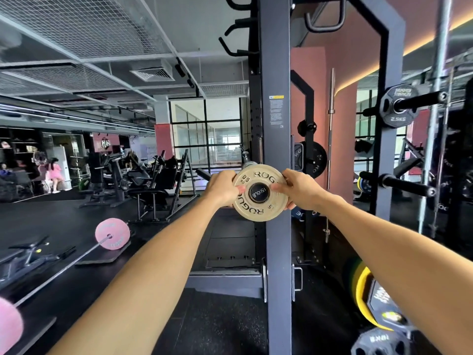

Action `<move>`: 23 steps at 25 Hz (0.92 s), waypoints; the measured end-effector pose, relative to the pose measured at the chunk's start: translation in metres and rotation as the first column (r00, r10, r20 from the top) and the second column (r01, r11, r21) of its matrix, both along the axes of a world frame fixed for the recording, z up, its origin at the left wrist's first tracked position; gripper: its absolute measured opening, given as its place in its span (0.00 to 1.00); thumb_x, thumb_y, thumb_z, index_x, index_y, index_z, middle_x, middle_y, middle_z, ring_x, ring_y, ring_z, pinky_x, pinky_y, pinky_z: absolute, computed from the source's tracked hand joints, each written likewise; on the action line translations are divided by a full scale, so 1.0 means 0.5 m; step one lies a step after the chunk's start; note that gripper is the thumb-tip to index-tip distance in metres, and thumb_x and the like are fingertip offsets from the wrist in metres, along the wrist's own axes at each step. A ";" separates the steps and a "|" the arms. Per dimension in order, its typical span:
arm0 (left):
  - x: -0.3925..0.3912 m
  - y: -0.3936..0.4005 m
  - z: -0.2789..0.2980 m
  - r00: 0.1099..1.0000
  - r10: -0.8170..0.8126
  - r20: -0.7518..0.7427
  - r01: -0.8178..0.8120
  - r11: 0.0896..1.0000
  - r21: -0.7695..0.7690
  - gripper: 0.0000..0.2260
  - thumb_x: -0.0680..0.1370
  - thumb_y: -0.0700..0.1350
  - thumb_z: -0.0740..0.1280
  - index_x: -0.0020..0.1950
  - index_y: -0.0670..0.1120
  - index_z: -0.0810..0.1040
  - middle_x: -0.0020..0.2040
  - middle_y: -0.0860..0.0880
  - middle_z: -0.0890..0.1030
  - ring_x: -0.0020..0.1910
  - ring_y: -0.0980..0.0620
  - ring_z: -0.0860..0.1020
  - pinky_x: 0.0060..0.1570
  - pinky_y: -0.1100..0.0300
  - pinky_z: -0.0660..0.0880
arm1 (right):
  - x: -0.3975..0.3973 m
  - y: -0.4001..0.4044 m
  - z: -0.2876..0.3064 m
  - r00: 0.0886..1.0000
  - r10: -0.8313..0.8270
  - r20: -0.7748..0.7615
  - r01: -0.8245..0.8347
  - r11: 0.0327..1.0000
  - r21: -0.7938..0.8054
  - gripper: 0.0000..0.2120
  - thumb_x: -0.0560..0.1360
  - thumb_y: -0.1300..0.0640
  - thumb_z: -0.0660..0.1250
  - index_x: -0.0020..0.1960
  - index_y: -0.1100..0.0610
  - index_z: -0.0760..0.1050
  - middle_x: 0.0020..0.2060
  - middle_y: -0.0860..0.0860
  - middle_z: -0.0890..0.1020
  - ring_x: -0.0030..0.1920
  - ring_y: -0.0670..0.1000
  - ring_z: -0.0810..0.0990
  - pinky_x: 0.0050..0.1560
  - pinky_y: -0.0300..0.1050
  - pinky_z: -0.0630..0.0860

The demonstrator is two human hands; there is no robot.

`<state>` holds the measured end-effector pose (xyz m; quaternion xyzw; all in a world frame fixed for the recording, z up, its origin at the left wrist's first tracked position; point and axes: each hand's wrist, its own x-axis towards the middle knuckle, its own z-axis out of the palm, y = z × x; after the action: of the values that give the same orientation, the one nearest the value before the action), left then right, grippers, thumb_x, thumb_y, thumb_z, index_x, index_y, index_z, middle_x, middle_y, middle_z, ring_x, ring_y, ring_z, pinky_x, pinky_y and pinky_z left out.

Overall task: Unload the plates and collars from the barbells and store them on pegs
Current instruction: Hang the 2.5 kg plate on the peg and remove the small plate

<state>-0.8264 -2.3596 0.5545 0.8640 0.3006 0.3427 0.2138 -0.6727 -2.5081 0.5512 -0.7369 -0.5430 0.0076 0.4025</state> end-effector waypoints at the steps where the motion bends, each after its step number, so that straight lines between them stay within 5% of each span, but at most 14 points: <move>1: -0.011 -0.012 0.007 1.000 -0.001 0.009 0.001 1.000 0.012 0.06 0.77 0.45 0.70 0.53 0.46 0.78 0.51 0.45 0.82 0.47 0.44 0.83 0.46 0.46 0.82 | -0.012 -0.014 0.006 1.000 0.006 -0.006 -0.006 1.000 0.013 0.13 0.78 0.48 0.66 0.49 0.57 0.70 0.42 0.55 0.84 0.36 0.56 0.85 0.38 0.53 0.83; 12: 0.001 -0.097 0.132 1.000 -0.024 0.015 0.023 0.997 0.069 0.09 0.77 0.44 0.70 0.56 0.45 0.77 0.52 0.45 0.82 0.41 0.47 0.84 0.40 0.51 0.83 | 0.006 -0.092 0.114 0.999 0.043 -0.021 -0.041 0.995 0.086 0.17 0.78 0.49 0.66 0.54 0.63 0.70 0.44 0.59 0.83 0.37 0.57 0.86 0.39 0.56 0.83; 18: 0.145 -0.137 0.180 0.998 -0.057 0.028 0.056 0.997 0.061 0.07 0.78 0.45 0.70 0.54 0.45 0.78 0.50 0.47 0.82 0.36 0.52 0.83 0.25 0.65 0.77 | 0.151 -0.127 0.157 0.999 0.038 -0.015 -0.037 0.994 0.108 0.11 0.78 0.51 0.66 0.51 0.58 0.71 0.42 0.57 0.83 0.34 0.55 0.85 0.37 0.53 0.83; 23: 0.285 -0.135 0.189 0.998 -0.061 0.026 0.060 0.997 0.058 0.07 0.78 0.43 0.69 0.54 0.44 0.76 0.49 0.45 0.82 0.34 0.51 0.82 0.25 0.65 0.77 | 0.292 -0.118 0.165 1.000 0.009 0.029 -0.012 0.994 0.109 0.10 0.78 0.50 0.66 0.46 0.56 0.70 0.39 0.53 0.81 0.32 0.51 0.84 0.29 0.42 0.79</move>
<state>-0.6837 -2.4271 0.6490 0.8735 0.2615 0.3566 0.2034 -0.5265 -2.5670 0.6338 -0.7110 -0.5523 -0.0302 0.4343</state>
